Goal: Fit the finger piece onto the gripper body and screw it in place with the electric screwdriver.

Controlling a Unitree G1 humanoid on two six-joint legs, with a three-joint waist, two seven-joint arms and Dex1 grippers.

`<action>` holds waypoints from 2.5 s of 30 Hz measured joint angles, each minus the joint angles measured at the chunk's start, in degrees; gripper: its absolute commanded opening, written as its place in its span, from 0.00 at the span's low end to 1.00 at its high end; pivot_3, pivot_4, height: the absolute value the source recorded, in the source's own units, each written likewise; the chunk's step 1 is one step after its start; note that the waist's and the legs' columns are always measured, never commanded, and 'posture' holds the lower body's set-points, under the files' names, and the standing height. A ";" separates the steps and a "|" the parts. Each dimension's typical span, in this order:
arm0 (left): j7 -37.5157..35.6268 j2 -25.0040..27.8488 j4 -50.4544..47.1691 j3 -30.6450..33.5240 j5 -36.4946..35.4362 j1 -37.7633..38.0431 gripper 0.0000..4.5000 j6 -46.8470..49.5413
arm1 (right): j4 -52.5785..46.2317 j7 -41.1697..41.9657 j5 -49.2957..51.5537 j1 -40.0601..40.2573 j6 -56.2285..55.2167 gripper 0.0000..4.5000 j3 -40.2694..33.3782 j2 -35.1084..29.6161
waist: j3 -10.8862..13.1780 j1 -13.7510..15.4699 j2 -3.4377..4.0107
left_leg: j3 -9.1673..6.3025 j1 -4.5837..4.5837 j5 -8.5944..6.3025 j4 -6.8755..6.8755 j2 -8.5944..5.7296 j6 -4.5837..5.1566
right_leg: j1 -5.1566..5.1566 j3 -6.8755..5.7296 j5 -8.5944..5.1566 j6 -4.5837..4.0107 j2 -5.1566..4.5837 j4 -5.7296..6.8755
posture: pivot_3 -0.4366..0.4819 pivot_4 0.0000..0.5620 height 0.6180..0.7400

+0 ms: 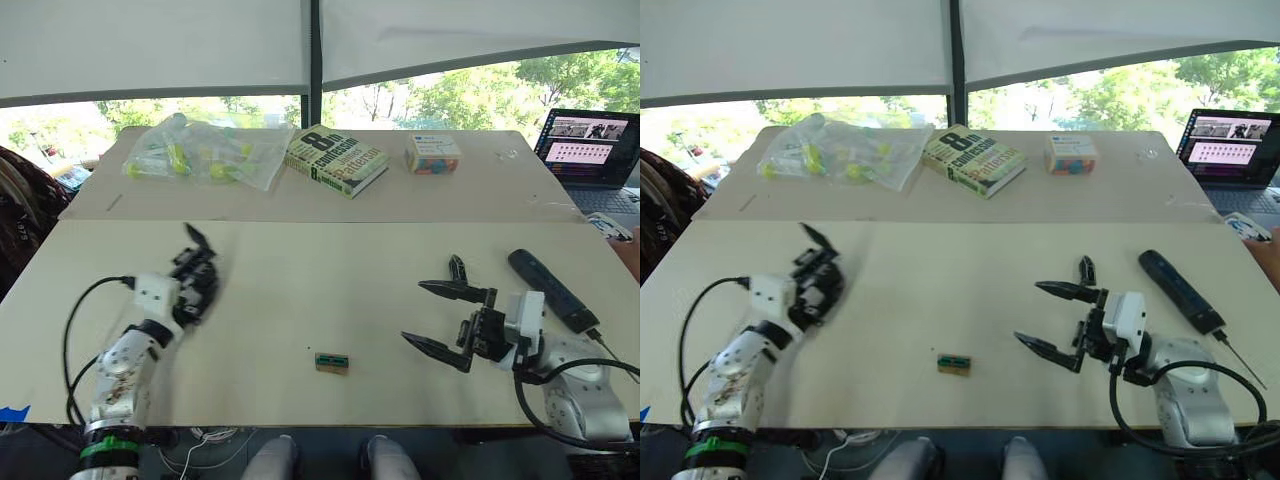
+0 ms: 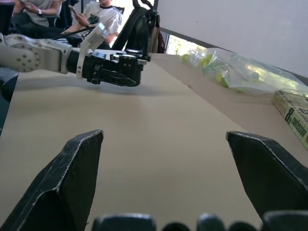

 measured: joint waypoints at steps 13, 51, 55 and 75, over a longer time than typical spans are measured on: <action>1.11 -7.33 -6.70 -16.14 4.89 -1.90 0.52 10.67 | -0.23 2.62 0.38 7.82 -1.44 1.00 -3.79 -1.23 | -0.01 -0.76 0.08 | 0.17 0.26 0.04 -0.03 0.05 -0.02 | 0.00 0.39 0.05 -0.07 0.28 0.16 | 0.48 0.27 1.00; -25.85 3.54 10.83 -13.53 -0.49 -10.90 1.00 4.47 | -4.23 -1.31 0.35 7.28 -0.28 1.00 -3.54 -2.27 | -0.11 -0.38 0.25 | 0.25 0.34 0.07 -0.01 -0.01 0.04 | 0.07 0.47 0.10 0.02 0.22 0.14 | 0.48 0.27 1.00; -29.95 2.22 19.58 -15.46 1.49 -16.91 1.00 0.38 | -5.16 -1.88 0.34 7.66 0.13 1.00 -3.41 -2.26 | -0.11 -0.40 0.24 | 0.25 0.33 0.07 0.00 -0.03 0.05 | 0.07 0.48 0.12 0.04 0.22 0.14 | 0.48 0.27 1.00; -30.83 -3.10 23.69 -13.53 2.57 -17.95 0.50 -4.69 | -7.20 -4.12 0.34 9.84 1.10 1.00 -3.92 -2.43 | -0.12 -0.86 0.25 | 0.29 0.28 0.05 0.21 -0.02 0.12 | 0.06 0.57 0.18 0.13 0.23 0.21 | 0.48 0.27 1.00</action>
